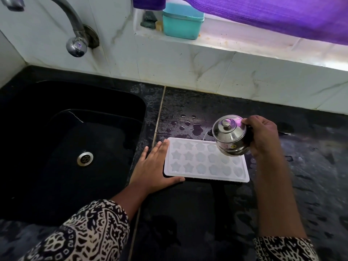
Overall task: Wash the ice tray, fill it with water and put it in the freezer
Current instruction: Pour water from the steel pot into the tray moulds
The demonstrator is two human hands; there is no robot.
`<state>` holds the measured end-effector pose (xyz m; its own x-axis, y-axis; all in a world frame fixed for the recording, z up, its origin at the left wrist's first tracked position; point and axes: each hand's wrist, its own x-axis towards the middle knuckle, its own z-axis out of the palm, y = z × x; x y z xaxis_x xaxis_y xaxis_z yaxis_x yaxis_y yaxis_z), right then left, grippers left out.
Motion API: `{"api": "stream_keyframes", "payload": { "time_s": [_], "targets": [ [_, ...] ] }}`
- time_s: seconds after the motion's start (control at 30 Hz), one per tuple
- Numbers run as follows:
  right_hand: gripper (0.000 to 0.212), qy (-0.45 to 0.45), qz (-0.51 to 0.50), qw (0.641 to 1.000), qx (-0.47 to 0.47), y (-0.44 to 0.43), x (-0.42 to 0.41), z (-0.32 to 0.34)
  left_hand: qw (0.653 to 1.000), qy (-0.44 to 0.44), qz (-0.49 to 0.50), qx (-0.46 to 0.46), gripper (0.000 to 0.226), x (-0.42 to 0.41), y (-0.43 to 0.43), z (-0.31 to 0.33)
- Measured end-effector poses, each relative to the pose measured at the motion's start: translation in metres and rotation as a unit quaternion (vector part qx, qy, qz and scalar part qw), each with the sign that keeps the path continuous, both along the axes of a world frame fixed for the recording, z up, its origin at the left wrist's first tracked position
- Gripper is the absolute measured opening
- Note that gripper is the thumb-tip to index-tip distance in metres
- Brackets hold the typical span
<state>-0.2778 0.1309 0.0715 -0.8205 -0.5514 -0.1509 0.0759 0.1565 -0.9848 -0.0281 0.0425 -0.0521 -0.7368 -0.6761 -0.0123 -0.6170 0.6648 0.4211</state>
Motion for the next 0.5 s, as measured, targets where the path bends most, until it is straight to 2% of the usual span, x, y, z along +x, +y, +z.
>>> {"api": "stream_keyframes", "payload": {
  "time_s": [0.5],
  "targets": [
    [0.019, -0.050, -0.024, 0.998, -0.036, -0.0003, -0.0004, 0.0021, 1.000, 0.006, 0.002, 0.001, 0.121, 0.0003, 0.0007, 0.0016]
  ]
}}
